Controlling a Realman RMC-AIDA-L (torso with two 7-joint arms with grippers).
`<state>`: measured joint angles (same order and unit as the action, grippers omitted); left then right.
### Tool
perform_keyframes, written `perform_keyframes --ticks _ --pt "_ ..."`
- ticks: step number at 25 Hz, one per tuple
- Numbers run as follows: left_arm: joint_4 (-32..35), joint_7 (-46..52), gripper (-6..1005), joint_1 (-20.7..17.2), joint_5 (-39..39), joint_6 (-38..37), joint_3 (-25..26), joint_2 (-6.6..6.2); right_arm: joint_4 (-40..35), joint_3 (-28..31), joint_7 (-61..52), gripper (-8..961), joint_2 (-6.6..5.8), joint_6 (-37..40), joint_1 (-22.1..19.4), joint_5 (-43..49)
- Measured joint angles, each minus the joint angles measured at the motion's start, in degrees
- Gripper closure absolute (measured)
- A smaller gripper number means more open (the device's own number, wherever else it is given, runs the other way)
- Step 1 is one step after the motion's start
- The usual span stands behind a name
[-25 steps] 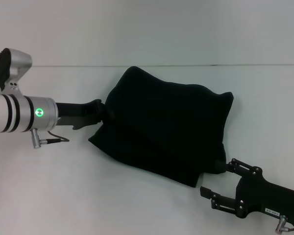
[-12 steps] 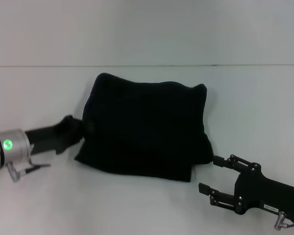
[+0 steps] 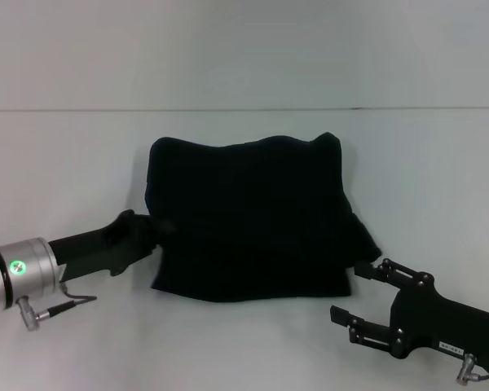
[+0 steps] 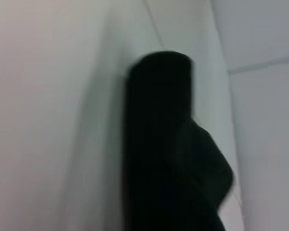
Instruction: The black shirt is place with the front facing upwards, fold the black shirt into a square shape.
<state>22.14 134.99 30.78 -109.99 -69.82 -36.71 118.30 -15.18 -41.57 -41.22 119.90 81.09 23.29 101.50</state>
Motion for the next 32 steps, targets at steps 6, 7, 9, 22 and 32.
perform_keyframes --ticks 6,7,9,22,32 --pt "0.4 -11.2 756 -0.3 1.1 -6.4 0.4 -0.17 0.2 0.9 0.0 120 -0.02 0.5 -0.2 -0.1" --pt "0.4 -12.1 736 -0.4 1.2 -7.0 0.5 -0.43 0.3 1.6 0.0 120 -0.02 0.9 -0.3 -0.1" --pt "0.5 -14.3 697 -0.9 1.3 -8.3 0.5 -1.47 0.4 3.2 -0.1 119 -0.02 2.2 -0.4 -0.1" --pt "5.8 -41.6 274 -6.9 1.6 -21.3 4.1 -2.17 5.0 8.6 -4.8 120 0.26 -3.4 5.9 0.0" --pt "5.6 -53.1 30 -8.2 1.1 -23.4 3.8 -1.36 7.5 7.8 -8.9 121 0.13 -12.1 7.5 2.5"
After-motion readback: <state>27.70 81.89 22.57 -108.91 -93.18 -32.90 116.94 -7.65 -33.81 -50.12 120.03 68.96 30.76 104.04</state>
